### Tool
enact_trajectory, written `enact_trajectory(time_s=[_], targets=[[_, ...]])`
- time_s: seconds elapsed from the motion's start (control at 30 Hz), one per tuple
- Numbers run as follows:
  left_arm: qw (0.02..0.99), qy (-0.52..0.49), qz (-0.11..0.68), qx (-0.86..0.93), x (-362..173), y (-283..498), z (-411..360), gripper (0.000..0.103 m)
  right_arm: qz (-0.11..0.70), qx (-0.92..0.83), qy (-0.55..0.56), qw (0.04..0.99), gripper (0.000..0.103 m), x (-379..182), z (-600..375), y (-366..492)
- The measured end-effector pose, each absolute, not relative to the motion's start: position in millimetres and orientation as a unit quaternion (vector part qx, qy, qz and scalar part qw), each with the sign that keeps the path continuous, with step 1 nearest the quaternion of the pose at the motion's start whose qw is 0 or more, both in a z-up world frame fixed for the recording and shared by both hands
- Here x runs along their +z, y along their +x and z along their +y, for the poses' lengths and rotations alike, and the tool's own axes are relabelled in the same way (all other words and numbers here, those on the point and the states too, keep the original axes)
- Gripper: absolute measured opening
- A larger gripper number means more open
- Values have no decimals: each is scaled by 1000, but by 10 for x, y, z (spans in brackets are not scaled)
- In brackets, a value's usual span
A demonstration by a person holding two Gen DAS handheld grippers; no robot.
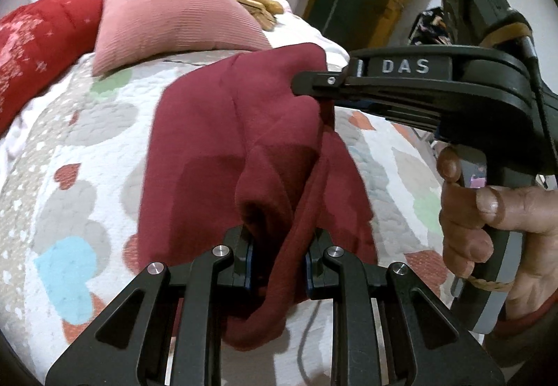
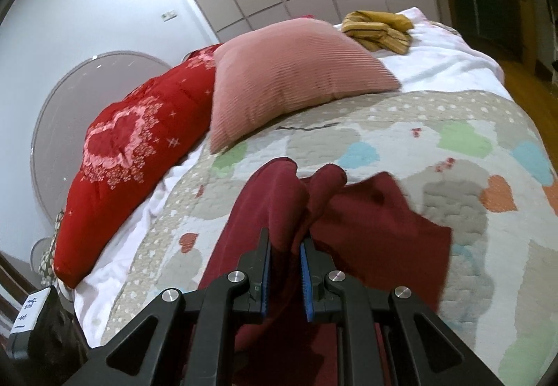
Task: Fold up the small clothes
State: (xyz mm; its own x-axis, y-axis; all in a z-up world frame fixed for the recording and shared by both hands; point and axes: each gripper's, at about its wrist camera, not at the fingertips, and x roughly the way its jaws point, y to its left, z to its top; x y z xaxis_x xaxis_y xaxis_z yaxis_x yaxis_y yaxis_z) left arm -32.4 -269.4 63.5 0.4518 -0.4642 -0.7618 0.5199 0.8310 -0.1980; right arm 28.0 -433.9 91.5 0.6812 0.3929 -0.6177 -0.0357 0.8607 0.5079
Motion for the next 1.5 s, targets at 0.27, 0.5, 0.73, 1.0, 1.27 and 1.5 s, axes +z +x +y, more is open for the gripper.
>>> enact_trajectory(time_s=[0.27, 0.5, 0.73, 1.0, 1.27, 1.5], targets=[[841, 49, 449, -297, 467, -280, -3092, 19, 391, 89, 240, 884, 14, 710, -4688, 302], [831, 50, 465, -302, 322, -191, -3187, 19, 412, 64, 240, 877, 14, 392, -4847, 413], [811, 17, 476, -340, 319, -154, -3160, 42, 429, 30, 241, 870, 14, 114, -4900, 514], [799, 26, 465, -380, 642, -462, -2775, 57, 398, 23, 263, 879, 25, 448, -5047, 154], [827, 25, 461, -320, 613, -413, -2243, 57, 413, 96, 259, 868, 50, 620, -4604, -180], [829, 17, 480, -287, 401, -286, -2056, 57, 438, 70, 215, 870, 18, 367, -4382, -240]])
